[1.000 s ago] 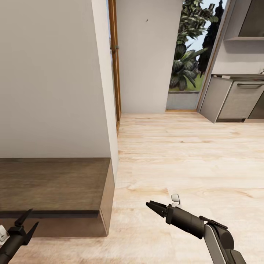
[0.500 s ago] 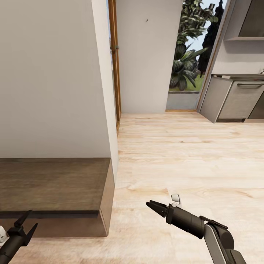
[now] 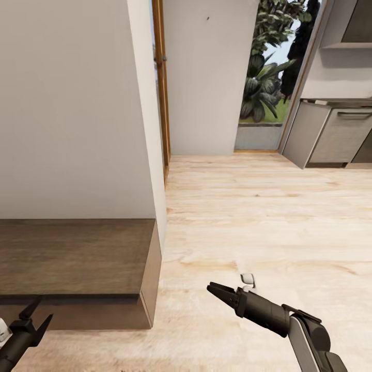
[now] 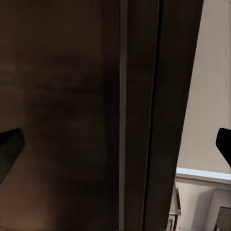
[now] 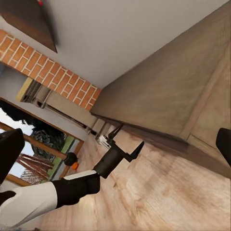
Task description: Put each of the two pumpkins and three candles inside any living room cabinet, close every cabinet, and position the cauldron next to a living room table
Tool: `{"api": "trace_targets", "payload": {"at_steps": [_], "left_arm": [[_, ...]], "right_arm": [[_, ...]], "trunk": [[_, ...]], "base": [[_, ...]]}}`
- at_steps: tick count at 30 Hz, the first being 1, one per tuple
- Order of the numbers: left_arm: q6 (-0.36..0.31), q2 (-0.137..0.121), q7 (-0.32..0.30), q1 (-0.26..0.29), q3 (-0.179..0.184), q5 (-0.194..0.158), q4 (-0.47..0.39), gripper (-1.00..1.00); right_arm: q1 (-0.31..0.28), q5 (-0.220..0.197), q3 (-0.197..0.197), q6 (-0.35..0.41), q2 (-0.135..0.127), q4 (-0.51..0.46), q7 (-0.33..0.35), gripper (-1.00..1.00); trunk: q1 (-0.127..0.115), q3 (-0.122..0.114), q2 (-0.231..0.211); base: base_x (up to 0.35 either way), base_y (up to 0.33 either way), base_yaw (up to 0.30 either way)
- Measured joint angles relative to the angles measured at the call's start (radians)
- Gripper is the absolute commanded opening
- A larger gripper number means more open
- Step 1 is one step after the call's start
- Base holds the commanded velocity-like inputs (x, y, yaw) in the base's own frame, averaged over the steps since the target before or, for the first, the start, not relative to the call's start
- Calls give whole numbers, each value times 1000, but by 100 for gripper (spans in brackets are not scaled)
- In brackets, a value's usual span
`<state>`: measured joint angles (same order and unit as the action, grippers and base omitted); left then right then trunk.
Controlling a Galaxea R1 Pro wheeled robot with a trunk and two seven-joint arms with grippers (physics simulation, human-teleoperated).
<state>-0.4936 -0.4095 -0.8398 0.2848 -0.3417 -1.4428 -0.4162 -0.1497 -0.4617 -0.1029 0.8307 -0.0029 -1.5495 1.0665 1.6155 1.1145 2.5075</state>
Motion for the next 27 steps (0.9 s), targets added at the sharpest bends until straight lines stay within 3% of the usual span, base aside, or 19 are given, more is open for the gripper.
{"api": "trace_targets", "payload": {"at_steps": [8,27], "left_arm": [[4,0,-2,0,0,0,0,100],[9,3,2,-1,3,3,0,100]], "right_arm": [[0,-1,-5,0,-3,0,16,100],[0,-3,-6,1,-2,0,45,100]], "trunk": [[2,15,1],[2,16,1]], "base": [[0,0,0],[81,0,0]]}}
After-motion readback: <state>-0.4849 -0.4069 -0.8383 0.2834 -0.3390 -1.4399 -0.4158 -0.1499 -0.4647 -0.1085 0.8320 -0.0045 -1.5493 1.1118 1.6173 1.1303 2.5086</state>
